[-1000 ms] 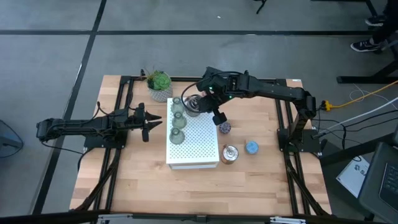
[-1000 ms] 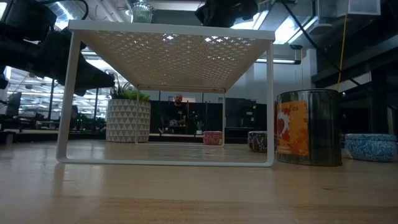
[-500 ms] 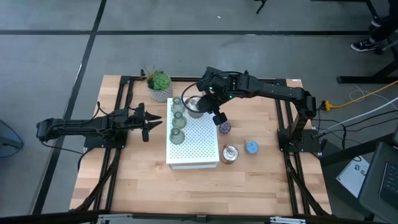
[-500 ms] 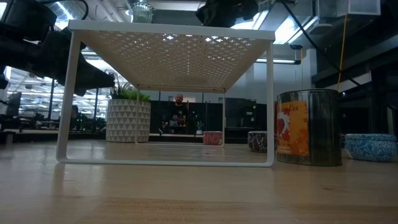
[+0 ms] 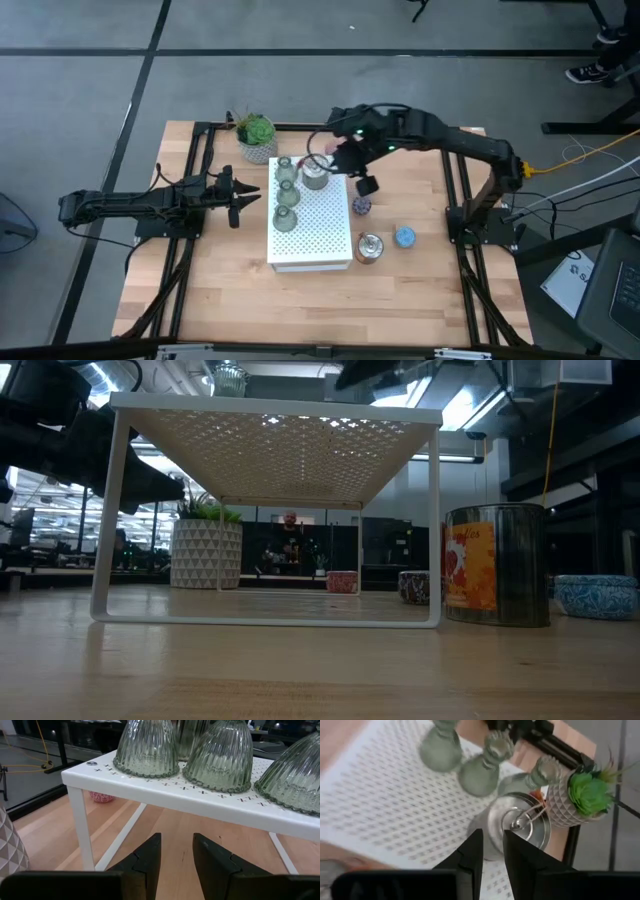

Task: Pick & Place candle stick holders
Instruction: Put the top orange scented candle on the shelf

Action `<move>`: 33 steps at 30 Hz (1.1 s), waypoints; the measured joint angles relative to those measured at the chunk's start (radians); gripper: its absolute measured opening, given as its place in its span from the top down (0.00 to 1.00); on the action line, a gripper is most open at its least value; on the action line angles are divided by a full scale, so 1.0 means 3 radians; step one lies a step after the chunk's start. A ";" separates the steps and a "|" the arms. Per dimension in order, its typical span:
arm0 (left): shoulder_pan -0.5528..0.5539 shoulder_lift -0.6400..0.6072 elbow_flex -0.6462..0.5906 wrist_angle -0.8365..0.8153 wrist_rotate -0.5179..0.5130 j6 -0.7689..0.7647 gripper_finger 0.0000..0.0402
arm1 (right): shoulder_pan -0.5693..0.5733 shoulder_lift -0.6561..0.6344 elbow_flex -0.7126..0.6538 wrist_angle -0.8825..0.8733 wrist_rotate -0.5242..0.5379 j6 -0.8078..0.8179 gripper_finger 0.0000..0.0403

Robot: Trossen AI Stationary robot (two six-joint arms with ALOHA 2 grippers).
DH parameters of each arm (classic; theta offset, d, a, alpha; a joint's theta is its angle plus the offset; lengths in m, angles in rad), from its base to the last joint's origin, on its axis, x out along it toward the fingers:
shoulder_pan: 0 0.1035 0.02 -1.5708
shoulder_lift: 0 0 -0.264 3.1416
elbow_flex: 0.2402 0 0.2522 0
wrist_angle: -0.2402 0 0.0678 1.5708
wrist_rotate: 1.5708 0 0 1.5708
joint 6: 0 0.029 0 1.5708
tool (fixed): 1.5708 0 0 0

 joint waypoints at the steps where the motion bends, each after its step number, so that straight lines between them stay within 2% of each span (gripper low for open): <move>1: 0.0001 -0.0001 0.0001 0.0000 0.0001 0.0000 0.73 | 0.0001 -0.0057 0.0019 -0.0104 -0.0004 0.0031 0.81; 6: 0.0000 0.0000 -0.0001 0.0000 0.0000 0.0000 0.73 | -0.0109 -0.0242 0.0023 -0.0493 -0.0080 0.0263 0.81; 9: 0.0000 0.0000 0.0000 0.0000 0.0000 0.0000 0.73 | -0.0211 -0.0244 -0.0091 -0.0419 -0.0255 0.0421 0.81; 17: 0.0001 0.0000 0.0000 0.0000 0.0000 0.0000 0.73 | -0.0338 -0.0233 -0.0978 0.0494 -0.0329 0.0656 0.81; 22: 0.0001 -0.0001 -0.0001 0.0000 -0.0001 0.0000 0.73 | -0.0334 -0.0236 -0.1339 0.1100 -0.0197 0.0940 0.81; 27: 0.0000 0.0000 0.0000 0.0000 -0.0001 0.0000 0.73 | -0.0331 -0.0236 -0.1540 0.1533 0.0108 0.1047 0.81; 33: 0.0001 -0.0001 0.0000 0.0000 -0.0001 0.0000 0.73 | -0.0308 -0.0236 -0.1546 0.1716 0.0115 0.1120 0.81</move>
